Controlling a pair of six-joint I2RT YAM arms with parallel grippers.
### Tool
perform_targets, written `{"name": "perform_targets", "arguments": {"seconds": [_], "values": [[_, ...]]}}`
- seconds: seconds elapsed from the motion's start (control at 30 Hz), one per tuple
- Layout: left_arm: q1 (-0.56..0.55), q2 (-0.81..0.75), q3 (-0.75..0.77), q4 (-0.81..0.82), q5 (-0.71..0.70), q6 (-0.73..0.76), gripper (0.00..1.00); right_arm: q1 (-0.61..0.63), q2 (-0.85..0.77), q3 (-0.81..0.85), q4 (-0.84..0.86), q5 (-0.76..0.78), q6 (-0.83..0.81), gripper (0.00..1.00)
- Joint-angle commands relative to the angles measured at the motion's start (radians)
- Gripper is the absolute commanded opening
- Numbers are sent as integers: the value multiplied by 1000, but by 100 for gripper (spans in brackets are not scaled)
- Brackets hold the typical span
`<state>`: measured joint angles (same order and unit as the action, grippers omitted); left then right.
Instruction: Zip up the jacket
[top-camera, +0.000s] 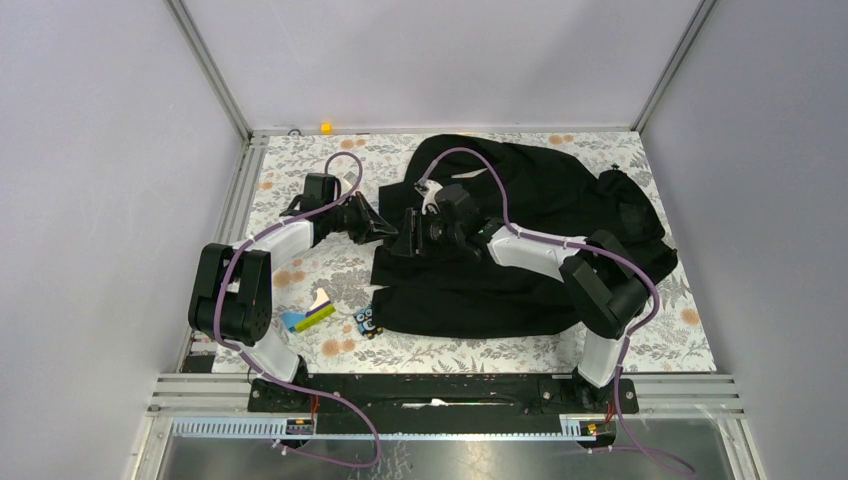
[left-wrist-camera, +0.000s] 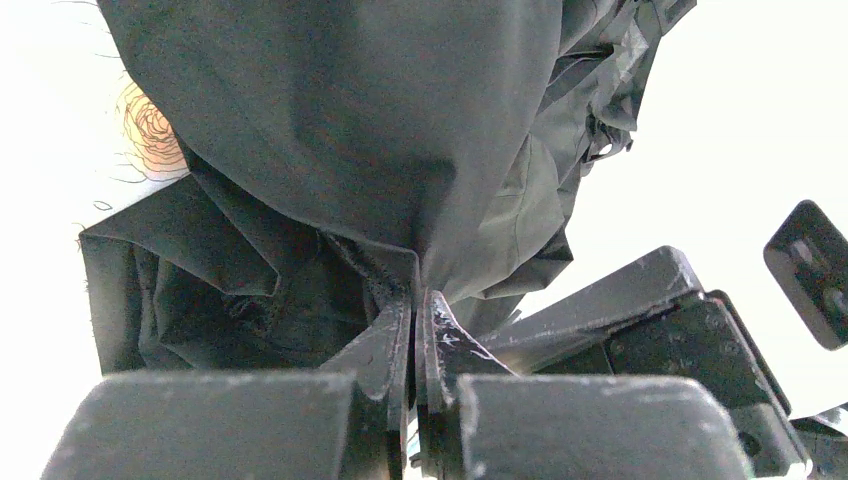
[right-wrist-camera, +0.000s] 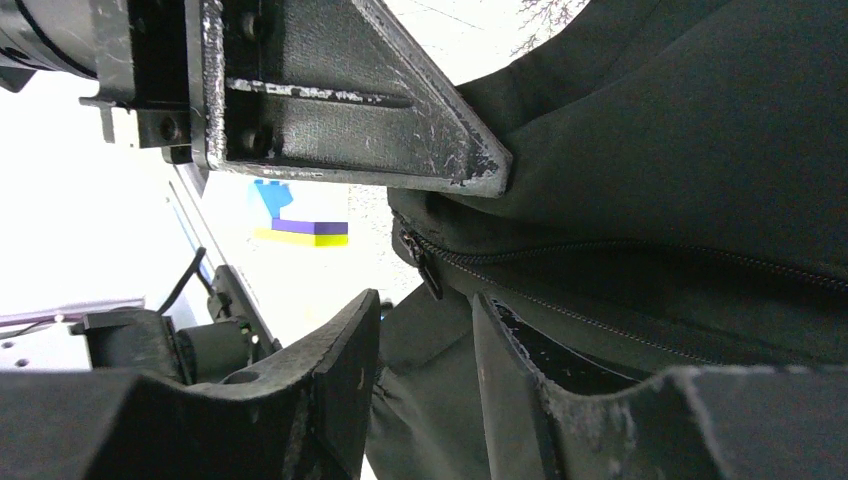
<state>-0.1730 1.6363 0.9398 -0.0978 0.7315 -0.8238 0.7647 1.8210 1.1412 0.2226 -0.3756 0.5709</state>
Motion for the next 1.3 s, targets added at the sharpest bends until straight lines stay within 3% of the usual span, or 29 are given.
{"name": "perform_targets", "arguments": {"seconds": [0.0, 0.3, 0.77, 1.27], "values": [[7, -27, -13, 27, 30, -3, 0, 41, 15, 45, 13, 86, -62, 43], [8, -17, -13, 28, 42, -3, 0, 92, 32, 54, -12, 249, -103, 41], [7, -11, -18, 32, 45, -8, 0, 133, 58, 88, -22, 312, -112, 34], [7, -10, -22, 33, 53, -12, 0, 190, 51, 70, 28, 504, -88, 29]]}}
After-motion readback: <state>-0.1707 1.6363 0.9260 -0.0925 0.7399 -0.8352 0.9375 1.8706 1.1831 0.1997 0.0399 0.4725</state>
